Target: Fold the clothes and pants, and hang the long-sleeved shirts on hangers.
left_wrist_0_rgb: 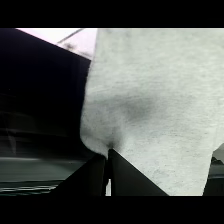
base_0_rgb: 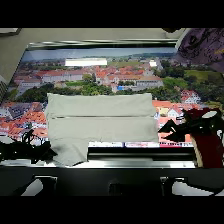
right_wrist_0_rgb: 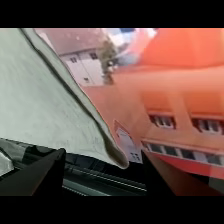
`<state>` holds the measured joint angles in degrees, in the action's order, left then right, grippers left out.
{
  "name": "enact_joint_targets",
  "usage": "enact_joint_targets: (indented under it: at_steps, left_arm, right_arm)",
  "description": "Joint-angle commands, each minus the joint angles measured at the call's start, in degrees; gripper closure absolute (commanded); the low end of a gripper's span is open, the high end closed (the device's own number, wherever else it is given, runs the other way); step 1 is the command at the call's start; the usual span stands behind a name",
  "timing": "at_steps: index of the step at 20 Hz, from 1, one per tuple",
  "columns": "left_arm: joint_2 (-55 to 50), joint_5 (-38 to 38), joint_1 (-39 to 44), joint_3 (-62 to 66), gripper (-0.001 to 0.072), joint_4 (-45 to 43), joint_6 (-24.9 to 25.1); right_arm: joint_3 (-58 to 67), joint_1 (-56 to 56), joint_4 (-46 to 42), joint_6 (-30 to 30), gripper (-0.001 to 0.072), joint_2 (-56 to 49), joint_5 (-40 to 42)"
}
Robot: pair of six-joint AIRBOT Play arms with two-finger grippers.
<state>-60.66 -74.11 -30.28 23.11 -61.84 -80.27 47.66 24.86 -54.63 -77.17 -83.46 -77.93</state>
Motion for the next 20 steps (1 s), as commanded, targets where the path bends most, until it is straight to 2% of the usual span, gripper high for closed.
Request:
enact_joint_targets:
  at_steps: [1, 8, 9, 14, 15, 16, 20]
  left_arm:
    - [0.04, 0.04, 0.00, 0.00, 0.0687, -0.02, -0.02]
    - [0.04, 0.04, 0.00, 0.00, 0.0688, 0.00, -0.02]
    - [0.04, 0.04, 0.00, 0.00, 0.0688, -0.02, -0.02]
    - [0.04, 0.04, 0.00, 0.13, 0.0688, -0.04, 0.00]
    - [0.07, 0.02, 0.00, 0.55, 0.0688, -0.04, 0.00]
    - [0.24, -0.28, 0.00, 1.25, 0.0689, -0.04, -0.02]
    - [4.59, -3.82, 0.00, 6.78, 0.0691, -0.96, -1.33]
  right_arm:
    - [-3.39, 0.15, 2.67, 2.19, 0.0169, -0.17, 0.96]
    - [-7.41, 0.15, 5.97, 4.17, 0.0178, -0.17, 1.95]
    - [-8.00, 0.15, 6.14, 4.55, 0.0203, -0.17, 2.03]
    - [-8.39, 0.15, 8.44, 6.34, 0.0542, -0.15, 4.37]
    - [-8.39, 0.15, 9.31, 7.06, 0.0659, -0.15, 4.68]
    - [-8.39, 0.15, 10.10, 7.56, 0.0678, -0.11, 4.57]
    - [-8.39, 0.17, 9.31, 7.52, 0.0680, 3.82, 4.09]
